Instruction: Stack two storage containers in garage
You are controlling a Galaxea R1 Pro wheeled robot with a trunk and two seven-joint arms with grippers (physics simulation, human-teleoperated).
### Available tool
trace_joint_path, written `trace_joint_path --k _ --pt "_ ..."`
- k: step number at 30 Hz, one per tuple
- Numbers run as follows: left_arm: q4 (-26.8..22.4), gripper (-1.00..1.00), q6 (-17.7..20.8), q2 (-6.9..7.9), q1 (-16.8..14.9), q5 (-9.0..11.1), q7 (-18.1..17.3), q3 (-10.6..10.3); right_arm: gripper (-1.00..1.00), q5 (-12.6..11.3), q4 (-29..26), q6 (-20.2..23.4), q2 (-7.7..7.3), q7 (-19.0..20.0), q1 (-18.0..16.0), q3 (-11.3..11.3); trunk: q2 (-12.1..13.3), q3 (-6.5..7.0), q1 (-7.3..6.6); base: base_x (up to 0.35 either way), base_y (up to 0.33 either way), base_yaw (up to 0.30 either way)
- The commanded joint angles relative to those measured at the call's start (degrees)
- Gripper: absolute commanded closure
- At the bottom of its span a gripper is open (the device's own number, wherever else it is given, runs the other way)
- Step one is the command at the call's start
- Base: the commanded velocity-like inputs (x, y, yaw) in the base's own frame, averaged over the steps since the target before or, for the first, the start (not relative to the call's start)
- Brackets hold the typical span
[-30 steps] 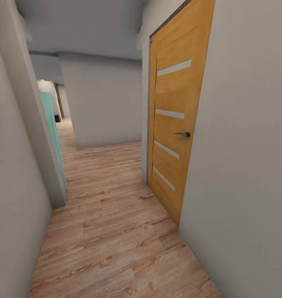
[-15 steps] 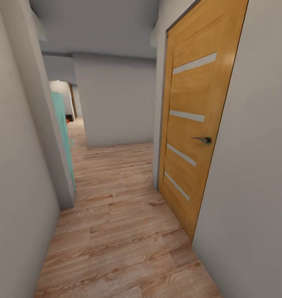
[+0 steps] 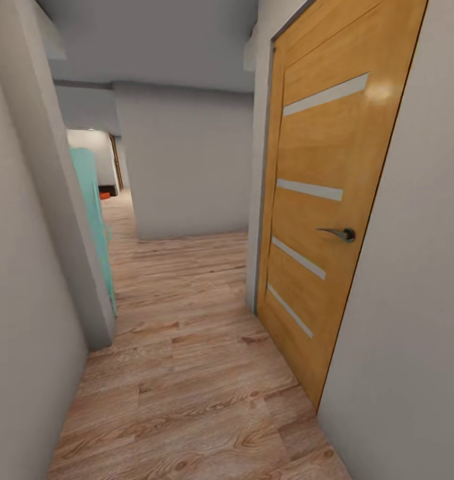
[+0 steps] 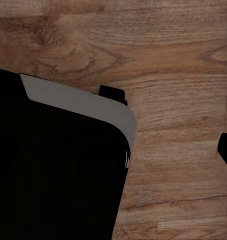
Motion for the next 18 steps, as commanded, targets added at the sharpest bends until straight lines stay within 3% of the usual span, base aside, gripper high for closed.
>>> trace_joint_path --k 1,18 --pt "-0.01 -1.0 -0.13 -0.01 -0.01 0.32 0.04 0.01 -1.0 -0.41 0.17 -0.35 0.03 0.08 -0.06 0.48 -0.02 -0.05 0.03 0.32 0.0 0.0" --pt "-0.01 -1.0 -0.13 -0.01 -0.01 0.32 0.04 0.01 -1.0 -0.01 0.17 -0.38 0.03 0.09 -0.06 0.55 -0.02 -0.05 0.03 0.32 0.0 0.0"
